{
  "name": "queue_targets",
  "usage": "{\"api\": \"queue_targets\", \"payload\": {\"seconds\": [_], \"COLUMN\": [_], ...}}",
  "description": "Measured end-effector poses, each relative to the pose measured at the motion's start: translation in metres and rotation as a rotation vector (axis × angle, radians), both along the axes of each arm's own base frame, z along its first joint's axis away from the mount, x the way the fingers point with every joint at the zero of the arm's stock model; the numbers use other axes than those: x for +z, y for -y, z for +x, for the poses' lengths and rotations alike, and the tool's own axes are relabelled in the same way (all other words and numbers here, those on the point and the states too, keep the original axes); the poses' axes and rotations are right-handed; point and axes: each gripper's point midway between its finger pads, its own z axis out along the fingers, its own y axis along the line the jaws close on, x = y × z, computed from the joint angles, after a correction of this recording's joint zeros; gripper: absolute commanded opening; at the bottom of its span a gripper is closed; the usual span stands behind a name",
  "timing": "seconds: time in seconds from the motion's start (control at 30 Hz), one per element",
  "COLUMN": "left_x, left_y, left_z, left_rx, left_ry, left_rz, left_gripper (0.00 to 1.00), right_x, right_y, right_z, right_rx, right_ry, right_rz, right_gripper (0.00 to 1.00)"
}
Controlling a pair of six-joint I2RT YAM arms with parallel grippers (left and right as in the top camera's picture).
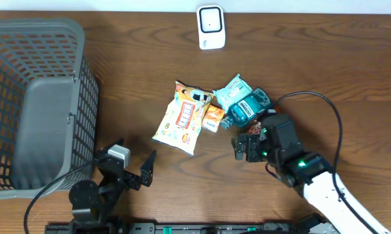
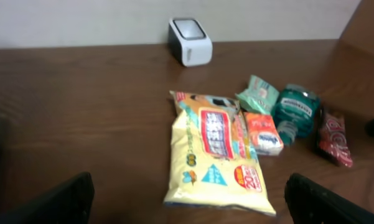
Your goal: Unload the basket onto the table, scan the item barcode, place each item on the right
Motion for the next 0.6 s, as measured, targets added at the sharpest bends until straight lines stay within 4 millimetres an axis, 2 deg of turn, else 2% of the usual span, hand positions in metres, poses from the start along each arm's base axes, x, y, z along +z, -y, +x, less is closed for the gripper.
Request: {"api": "queue_targets", "payload": {"seconds": [0.13,0.23,0.4,0.6], "left_x": [-0.001,0.000,0.000,0.000], "left_y": [0.002,0.002,-0.008,-0.016], "left_z": [0.001,0.002,0.006,0.010], "left_rx": [-0.011,-0.011,0.064,0.120], "left_ry": [0.009,0.011,-0.009,-0.013], "left_rz": [-0.006,-0.019,-0.062,-0.073], "left_gripper": [0.98,0.98,0.98,0.98], "right_x": [0.003,0.004,-0.010,-0.026], "right_y": [0.002,0.010,0.022,0.010], "right_z": [0.001,0.006,0.013,0.028], "right_rx": [-0.029,-0.065,-0.103,-0.056], "right_ry": [0.075,0.121,0.111,0.056], "right_rz": [-0.115,-0.194,-0.321,-0.462], "right_gripper": [0.99,0.99,0.98,0.90]}}
